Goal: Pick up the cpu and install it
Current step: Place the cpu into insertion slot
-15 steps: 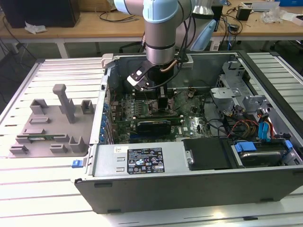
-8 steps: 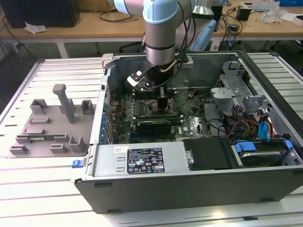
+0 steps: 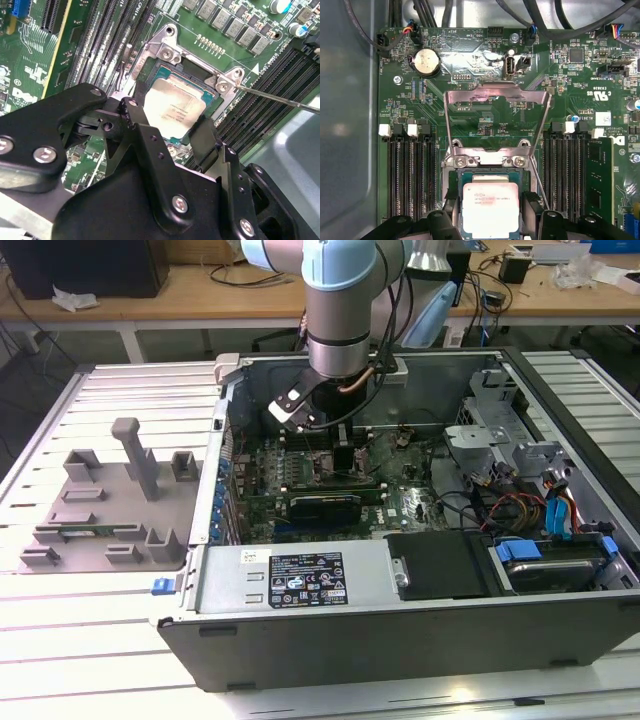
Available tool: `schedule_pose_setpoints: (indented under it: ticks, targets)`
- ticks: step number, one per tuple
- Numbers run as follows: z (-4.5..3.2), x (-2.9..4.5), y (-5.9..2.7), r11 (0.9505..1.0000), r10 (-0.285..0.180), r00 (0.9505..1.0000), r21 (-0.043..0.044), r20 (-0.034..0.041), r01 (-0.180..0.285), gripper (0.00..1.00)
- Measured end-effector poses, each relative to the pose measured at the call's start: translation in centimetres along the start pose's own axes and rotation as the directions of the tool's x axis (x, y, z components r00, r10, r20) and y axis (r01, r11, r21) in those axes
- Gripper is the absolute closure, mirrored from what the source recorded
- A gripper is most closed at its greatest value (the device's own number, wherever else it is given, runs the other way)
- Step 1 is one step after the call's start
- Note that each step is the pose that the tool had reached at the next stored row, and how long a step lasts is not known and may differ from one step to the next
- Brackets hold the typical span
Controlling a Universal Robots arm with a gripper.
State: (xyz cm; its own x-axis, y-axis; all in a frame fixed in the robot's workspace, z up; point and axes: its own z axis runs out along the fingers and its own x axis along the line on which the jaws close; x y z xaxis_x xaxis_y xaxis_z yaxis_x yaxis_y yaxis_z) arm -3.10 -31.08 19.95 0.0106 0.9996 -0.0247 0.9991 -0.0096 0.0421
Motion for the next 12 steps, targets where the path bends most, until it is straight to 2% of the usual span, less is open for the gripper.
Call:
schedule_pose_setpoints:
  ticks: [3, 10, 11, 12]
  targets:
    - [-1.14, -0.03, 0.04, 1.0, 0.0, 1.0, 0.0002, 0.0016, 0.0, 0.38]
    - [-1.17, -0.04, 0.04, 1.0, 0.0, 1.0, 0.0002, 0.0016, 0.0, 0.38]
    - [-1.17, -0.04, 0.04, 1.0, 0.0, 1.0, 0.0002, 0.0016, 0.0, 0.46]
    - [-1.17, -0.04, 0.04, 1.0, 0.0, 1.0, 0.0002, 0.0016, 0.0, 0.46]
